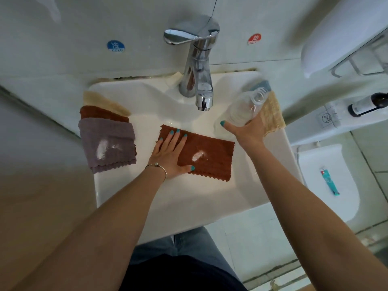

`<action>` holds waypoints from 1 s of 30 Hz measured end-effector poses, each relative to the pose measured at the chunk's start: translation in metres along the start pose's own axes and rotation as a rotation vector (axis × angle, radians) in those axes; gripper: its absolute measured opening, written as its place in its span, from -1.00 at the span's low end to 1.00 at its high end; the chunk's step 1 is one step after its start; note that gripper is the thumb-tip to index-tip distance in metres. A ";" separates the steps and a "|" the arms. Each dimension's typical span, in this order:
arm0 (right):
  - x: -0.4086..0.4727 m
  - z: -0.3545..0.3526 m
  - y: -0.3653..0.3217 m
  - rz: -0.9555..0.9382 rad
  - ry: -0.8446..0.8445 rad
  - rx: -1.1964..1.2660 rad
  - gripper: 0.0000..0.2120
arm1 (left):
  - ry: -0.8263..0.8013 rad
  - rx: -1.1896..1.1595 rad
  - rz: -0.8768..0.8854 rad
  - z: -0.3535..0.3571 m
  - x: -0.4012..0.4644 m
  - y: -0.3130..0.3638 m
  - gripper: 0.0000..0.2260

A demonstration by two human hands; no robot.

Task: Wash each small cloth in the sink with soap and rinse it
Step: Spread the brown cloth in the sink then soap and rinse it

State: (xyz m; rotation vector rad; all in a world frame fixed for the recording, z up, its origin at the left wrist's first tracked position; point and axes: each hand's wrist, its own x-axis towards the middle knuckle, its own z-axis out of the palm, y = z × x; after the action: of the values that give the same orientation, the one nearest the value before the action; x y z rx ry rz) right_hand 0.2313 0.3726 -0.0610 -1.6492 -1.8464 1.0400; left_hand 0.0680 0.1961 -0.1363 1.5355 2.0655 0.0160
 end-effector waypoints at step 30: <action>-0.100 -0.051 -0.103 -0.419 -0.321 0.209 -0.49 | 0.049 -0.025 -0.071 0.004 -0.017 0.011 -0.10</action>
State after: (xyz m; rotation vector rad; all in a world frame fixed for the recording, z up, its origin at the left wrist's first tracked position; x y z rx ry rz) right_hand 0.2231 0.2876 0.0650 -0.9601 -2.0784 1.3044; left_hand 0.0827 0.1834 -0.1286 1.4596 2.1488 0.0535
